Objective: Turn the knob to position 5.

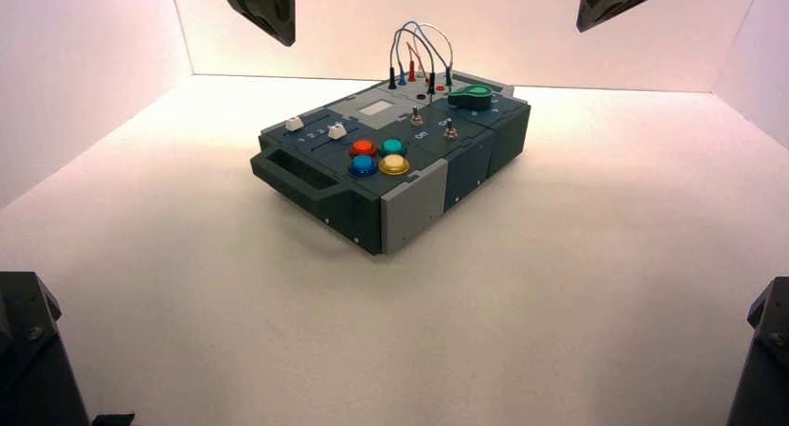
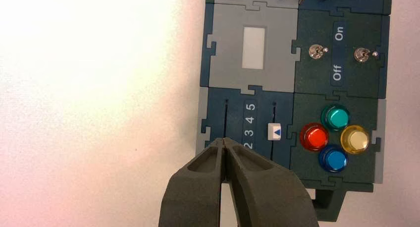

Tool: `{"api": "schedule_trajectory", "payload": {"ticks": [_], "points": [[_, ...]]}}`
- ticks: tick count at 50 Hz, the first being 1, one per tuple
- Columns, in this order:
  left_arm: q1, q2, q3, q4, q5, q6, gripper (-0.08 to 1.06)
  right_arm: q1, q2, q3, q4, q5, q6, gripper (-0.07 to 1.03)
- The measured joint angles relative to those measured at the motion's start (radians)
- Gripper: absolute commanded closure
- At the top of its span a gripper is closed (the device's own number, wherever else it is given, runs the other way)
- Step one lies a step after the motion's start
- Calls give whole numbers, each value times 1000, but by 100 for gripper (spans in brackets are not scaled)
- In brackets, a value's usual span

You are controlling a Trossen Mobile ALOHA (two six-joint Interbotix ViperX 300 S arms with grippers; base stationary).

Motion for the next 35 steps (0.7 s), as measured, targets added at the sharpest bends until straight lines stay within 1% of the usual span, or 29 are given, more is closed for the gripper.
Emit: {"api": "schedule_trajectory", "payload": {"ticks": [22, 35], "points": [[0, -5, 0, 0, 0, 0, 101, -2, 0, 0, 0, -9, 0, 98], [0, -18, 2, 2, -2, 0, 101, -2, 3, -2, 5, -2, 0, 98]]}}
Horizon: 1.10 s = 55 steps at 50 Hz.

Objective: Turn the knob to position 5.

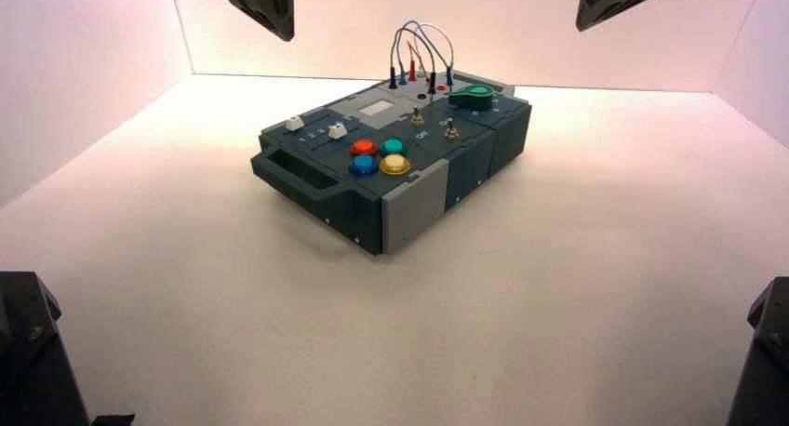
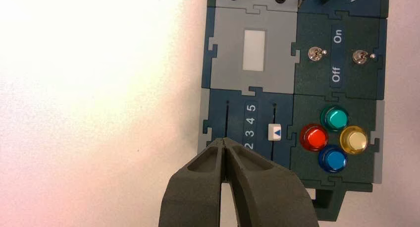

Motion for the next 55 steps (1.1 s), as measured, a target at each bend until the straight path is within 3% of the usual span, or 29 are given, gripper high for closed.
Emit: {"api": "schedule_trajectory", "payload": {"ticks": [16, 26, 37, 49, 54, 55], "points": [[0, -8, 0, -2, 0, 3, 101, 2, 29, -87, 8, 67, 0, 98], [0, -23, 0, -6, 21, 15, 101, 11, 104, -196, 18, 172, -2, 98], [-3, -54, 0, -14, 58, 31, 101, 31, 169, -250, 18, 227, -9, 98], [-20, -63, 0, -31, 104, 80, 101, 81, 249, -287, 18, 235, -37, 98], [-28, -63, 0, -64, 124, 117, 101, 98, 278, -301, 18, 230, -46, 98], [-28, -63, 0, -81, 127, 135, 101, 100, 293, -305, 18, 222, -51, 98]]}}
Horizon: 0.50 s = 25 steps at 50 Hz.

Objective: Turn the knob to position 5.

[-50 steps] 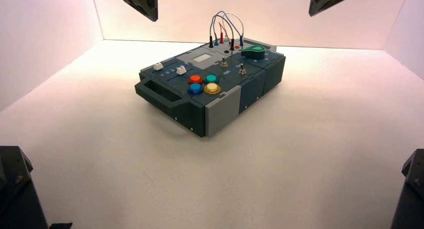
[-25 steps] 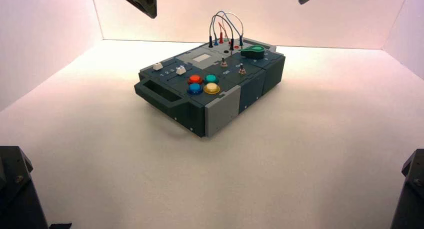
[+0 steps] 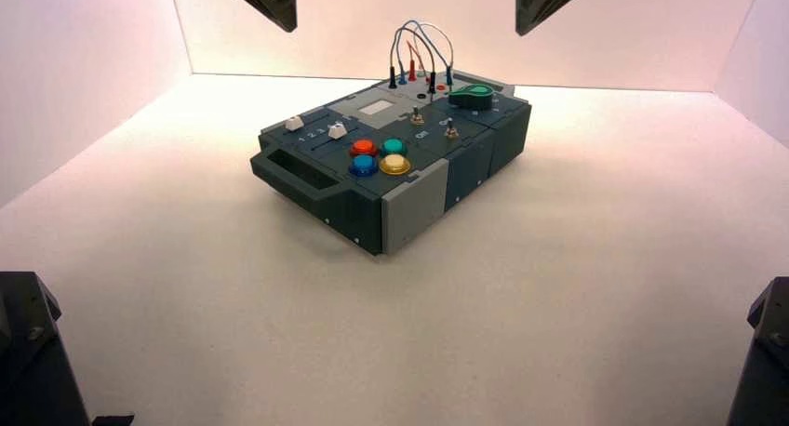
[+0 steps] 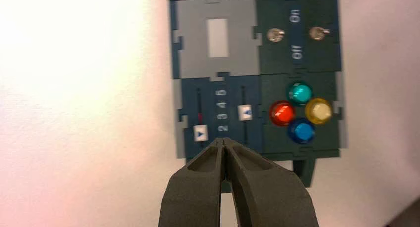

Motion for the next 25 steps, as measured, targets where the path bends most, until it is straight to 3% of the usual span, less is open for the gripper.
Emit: {"api": "schedule_trajectory", "payload": {"ticks": [5, 11, 16, 21, 25], "points": [[-2, -6, 0, -55, 3, 58, 101, -2, 25, -3, 0, -17, -6, 98], [-3, -40, 2, -170, 0, 181, 101, 2, 55, -14, 2, -29, -20, 98], [-5, -60, 8, -238, -6, 241, 101, 12, 89, -32, 2, -35, -38, 98], [-5, -64, 14, -261, -6, 253, 101, 29, 117, -49, 0, -43, -52, 98], [-5, -64, 17, -262, -8, 253, 101, 46, 137, -64, 0, -54, -64, 98]]}}
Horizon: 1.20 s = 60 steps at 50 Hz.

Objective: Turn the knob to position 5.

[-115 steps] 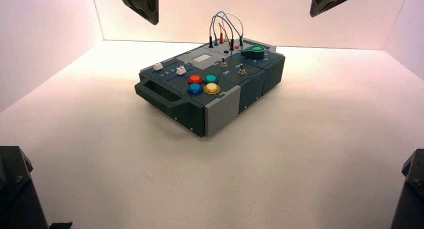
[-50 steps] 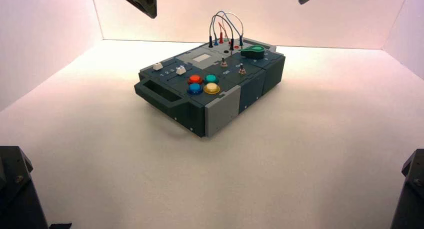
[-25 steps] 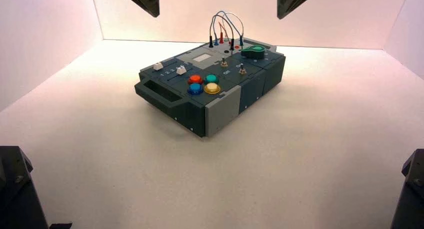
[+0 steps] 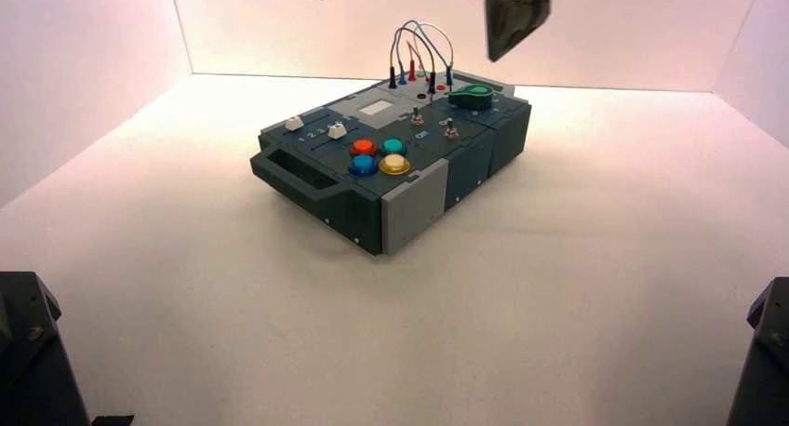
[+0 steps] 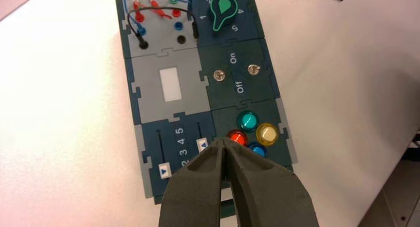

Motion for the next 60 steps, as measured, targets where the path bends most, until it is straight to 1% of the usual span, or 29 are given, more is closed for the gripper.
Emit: {"api": "schedule_trajectory", "payload": {"ticks": [10, 28, 38, 44, 48, 60], "points": [[2, 0, 0, -2, -12, 0, 101, 35, 66, -51, 0, -43, -9, 98], [15, 0, 2, -2, -17, 0, 101, 35, 161, -121, -5, -60, -12, 98], [26, 0, 2, -2, -15, 0, 101, 41, 202, -137, -5, -61, -12, 98], [29, 0, 2, -2, -15, 0, 101, 49, 219, -138, -5, -61, -20, 98], [31, 0, 2, -2, -15, 0, 101, 55, 225, -143, -5, -63, -25, 98], [34, 2, 0, -2, -15, 0, 101, 57, 233, -152, -8, -52, -26, 98]]}}
